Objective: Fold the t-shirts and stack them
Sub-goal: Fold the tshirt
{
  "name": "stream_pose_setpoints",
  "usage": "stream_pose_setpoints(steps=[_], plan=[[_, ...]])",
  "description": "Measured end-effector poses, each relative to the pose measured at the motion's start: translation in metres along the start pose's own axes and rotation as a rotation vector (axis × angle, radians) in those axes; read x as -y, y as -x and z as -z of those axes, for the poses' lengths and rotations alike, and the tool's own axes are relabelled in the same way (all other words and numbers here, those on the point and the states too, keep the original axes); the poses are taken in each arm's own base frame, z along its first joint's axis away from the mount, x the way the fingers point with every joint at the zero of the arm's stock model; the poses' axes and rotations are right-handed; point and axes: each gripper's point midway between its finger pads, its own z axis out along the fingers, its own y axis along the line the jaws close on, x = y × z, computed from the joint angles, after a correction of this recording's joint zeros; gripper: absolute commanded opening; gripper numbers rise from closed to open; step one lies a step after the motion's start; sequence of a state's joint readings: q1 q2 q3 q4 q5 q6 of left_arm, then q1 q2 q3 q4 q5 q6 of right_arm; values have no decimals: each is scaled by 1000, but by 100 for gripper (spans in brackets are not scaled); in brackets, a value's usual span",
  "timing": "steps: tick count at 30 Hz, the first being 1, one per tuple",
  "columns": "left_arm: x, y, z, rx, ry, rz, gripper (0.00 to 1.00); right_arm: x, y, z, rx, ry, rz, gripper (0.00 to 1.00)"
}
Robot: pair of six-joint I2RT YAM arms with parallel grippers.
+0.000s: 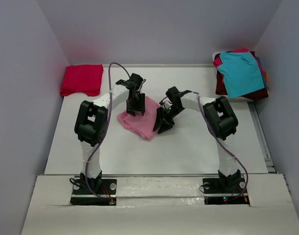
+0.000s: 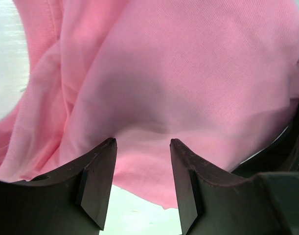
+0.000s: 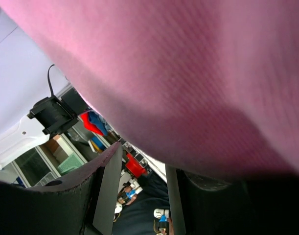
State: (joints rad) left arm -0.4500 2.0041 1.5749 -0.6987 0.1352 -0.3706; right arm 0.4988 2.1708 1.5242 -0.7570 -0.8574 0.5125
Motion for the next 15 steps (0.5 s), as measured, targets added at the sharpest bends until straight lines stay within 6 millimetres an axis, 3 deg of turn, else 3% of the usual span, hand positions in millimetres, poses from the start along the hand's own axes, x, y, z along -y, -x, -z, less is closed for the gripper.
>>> stream_pose_setpoints(steps=[15], plan=[[-18,-3,-1,0,94,-5,59,-2,5,-1,17,11,7,46]])
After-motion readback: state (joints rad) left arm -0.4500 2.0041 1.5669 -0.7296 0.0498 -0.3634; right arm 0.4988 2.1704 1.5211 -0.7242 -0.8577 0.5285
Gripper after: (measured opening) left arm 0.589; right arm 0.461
